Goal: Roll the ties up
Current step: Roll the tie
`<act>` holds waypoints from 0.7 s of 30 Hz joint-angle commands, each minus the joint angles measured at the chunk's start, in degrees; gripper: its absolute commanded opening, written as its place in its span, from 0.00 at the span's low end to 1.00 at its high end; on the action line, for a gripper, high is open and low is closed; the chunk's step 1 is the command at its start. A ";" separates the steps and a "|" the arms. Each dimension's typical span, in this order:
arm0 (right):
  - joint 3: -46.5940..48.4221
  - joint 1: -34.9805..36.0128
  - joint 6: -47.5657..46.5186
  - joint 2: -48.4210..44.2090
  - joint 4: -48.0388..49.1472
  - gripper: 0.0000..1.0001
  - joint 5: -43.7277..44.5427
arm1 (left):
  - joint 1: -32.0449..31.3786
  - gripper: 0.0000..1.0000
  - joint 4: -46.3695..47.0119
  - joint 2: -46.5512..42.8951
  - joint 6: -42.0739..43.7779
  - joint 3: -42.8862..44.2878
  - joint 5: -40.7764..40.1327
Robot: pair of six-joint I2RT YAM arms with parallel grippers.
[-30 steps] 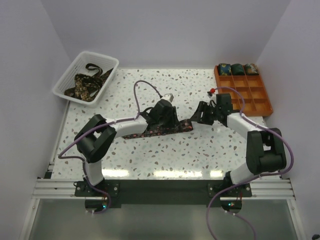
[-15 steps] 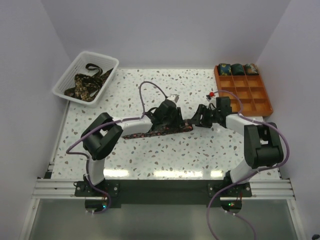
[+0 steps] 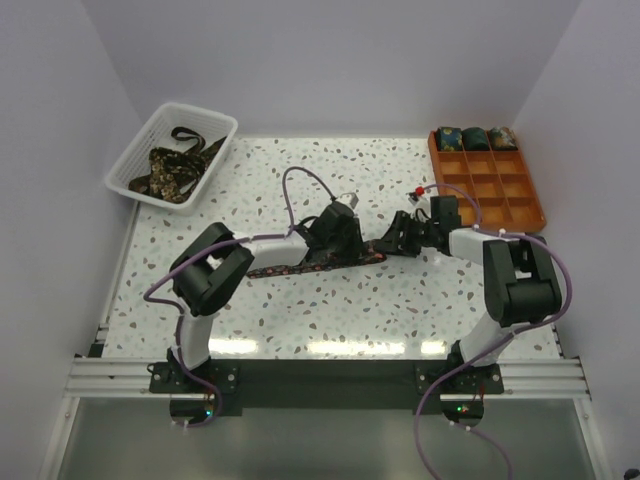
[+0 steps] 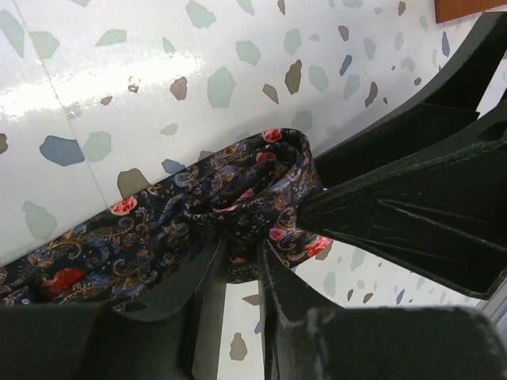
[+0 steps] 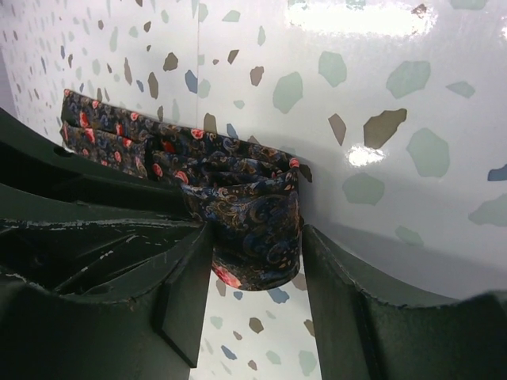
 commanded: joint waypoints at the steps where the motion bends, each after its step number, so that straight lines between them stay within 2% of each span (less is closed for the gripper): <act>1: -0.14 -0.18 -0.22 0.81 2.67 0.52 -3.59 | 0.84 0.26 1.57 0.04 -1.00 0.27 0.05; 4: 0.21 -0.18 -0.13 0.81 2.58 0.45 -4.47 | 1.10 0.26 1.48 0.04 -1.00 -0.08 0.22; 11: 1.52 0.26 -0.39 -1.21 0.04 0.22 -4.47 | 1.10 0.26 1.65 0.83 -1.09 0.53 0.75; 21: 5.92 2.20 -4.25 -5.34 -11.12 0.18 3.34 | 0.32 0.26 3.58 3.20 -3.81 1.06 3.12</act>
